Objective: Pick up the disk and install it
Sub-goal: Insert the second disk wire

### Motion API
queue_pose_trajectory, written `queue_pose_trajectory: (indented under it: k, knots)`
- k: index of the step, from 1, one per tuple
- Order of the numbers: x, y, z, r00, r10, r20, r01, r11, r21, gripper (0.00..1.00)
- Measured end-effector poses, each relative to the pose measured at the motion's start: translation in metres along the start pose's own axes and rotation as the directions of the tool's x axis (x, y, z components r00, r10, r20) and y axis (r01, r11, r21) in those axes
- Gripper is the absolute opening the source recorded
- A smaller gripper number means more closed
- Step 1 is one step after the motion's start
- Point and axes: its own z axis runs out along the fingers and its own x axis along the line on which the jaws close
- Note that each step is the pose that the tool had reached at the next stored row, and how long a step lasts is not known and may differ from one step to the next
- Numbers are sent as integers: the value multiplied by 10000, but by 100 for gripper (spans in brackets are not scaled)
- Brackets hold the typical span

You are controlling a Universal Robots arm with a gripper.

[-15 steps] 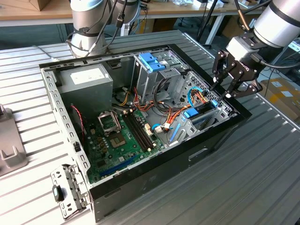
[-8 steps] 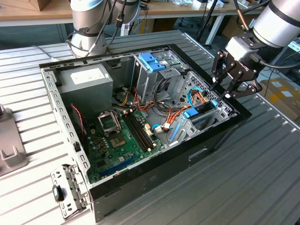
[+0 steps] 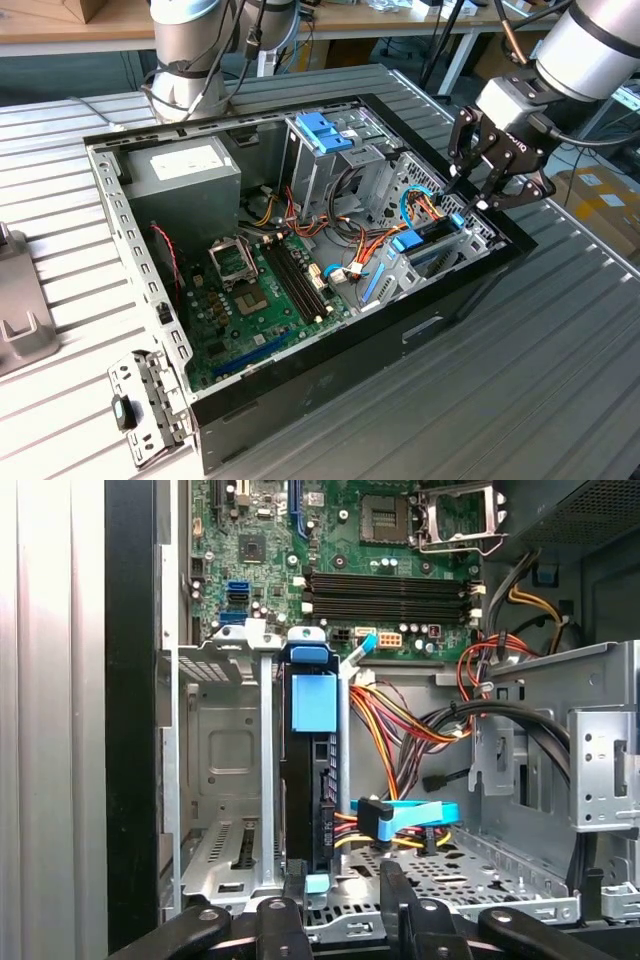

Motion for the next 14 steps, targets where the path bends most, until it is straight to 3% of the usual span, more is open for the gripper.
queue_pose_trajectory:
  k: [8, 14]
  knots:
    - [-21, 29, -43, 10000, -1, 3, 1, 10000, 18, 42]
    - [-40, 106, -40, 10000, -2, 3, 2, 10000, 19, 42]
